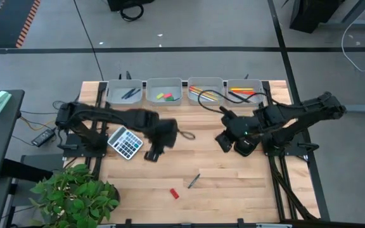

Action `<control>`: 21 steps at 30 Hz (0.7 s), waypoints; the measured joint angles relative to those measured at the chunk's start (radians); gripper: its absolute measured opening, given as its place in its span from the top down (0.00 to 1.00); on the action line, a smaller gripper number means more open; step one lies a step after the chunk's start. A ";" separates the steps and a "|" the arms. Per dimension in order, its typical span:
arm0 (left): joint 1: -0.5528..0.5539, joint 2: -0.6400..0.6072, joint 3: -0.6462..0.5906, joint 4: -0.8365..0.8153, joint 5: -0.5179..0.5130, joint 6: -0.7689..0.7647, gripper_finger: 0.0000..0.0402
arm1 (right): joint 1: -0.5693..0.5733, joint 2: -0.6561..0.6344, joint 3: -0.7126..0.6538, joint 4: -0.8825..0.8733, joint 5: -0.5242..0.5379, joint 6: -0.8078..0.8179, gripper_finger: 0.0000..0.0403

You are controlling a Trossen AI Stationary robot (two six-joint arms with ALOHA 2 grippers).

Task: Sort crayons/erasers/pens/pencils in bins
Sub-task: Put the red eraser into the gray bin

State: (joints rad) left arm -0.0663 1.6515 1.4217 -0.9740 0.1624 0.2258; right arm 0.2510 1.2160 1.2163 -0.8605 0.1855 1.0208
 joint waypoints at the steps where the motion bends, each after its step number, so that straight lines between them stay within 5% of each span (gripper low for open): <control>1: -0.023 0.014 0.000 0.003 0.010 -0.012 0.53 | 0.023 -0.003 0.000 0.004 0.003 0.018 0.84; 14: -0.268 0.375 0.365 -0.020 0.070 -0.110 0.45 | 0.324 -0.008 0.000 -0.021 0.148 0.072 0.84; 21: -0.322 0.472 0.412 -0.021 0.067 -0.079 0.45 | 0.487 -0.008 0.000 -0.021 0.294 0.184 0.84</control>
State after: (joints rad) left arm -0.3881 2.1239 1.8336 -0.9953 0.2298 0.1468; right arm 0.7380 1.2079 1.2163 -0.8816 0.4797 1.2046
